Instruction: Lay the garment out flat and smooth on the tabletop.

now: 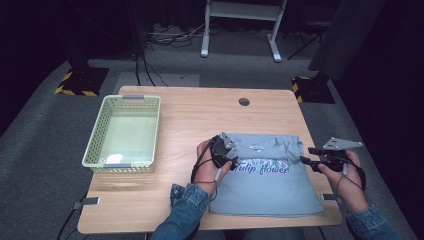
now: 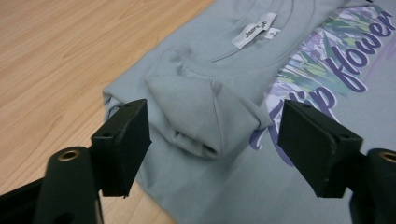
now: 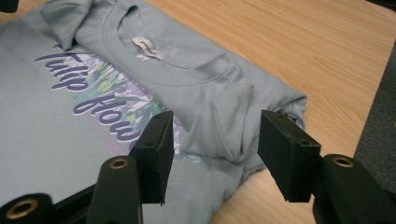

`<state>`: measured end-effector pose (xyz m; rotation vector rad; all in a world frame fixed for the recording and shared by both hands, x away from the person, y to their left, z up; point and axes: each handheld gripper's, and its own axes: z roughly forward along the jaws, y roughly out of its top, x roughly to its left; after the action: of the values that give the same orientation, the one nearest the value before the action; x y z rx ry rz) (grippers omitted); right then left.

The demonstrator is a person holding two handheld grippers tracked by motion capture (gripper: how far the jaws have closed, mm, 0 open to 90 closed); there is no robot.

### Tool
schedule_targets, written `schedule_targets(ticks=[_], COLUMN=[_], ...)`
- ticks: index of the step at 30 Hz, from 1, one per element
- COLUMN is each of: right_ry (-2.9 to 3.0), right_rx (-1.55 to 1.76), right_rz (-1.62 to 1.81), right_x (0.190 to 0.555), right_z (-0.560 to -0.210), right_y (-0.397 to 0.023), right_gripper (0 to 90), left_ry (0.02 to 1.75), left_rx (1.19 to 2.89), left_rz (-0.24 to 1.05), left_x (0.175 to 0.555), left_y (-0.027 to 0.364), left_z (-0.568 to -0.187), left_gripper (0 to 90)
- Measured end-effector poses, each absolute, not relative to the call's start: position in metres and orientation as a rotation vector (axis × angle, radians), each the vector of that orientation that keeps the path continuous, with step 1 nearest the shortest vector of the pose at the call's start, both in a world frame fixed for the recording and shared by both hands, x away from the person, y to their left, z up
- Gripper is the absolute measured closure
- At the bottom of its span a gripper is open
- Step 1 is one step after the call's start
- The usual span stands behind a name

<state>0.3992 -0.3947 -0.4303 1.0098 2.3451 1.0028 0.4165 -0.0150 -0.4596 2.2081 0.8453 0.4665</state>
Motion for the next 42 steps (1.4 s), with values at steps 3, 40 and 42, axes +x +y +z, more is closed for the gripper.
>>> schedule_targets(ticks=[3,40,42], right_ry=[2.361,2.413,2.401], right_rx=[1.011,0.882,0.877], right_rz=[0.995,1.073,1.087], right_x=[0.410,0.385,0.383], right_z=[-0.437,-0.421,-0.415], right_y=[-0.393,-0.383,-0.383], right_gripper=[45.5,84.1,84.1], left_ry=[0.846,0.727,0.724], left_rx=[2.211,2.230,2.224], left_rz=[0.458,0.508,0.510], left_x=[0.422,0.376,0.377], left_y=[-0.019,-0.021,-0.021], left_z=[-0.463,-0.432,-0.428], left_gripper=[29.2,80.5,80.5])
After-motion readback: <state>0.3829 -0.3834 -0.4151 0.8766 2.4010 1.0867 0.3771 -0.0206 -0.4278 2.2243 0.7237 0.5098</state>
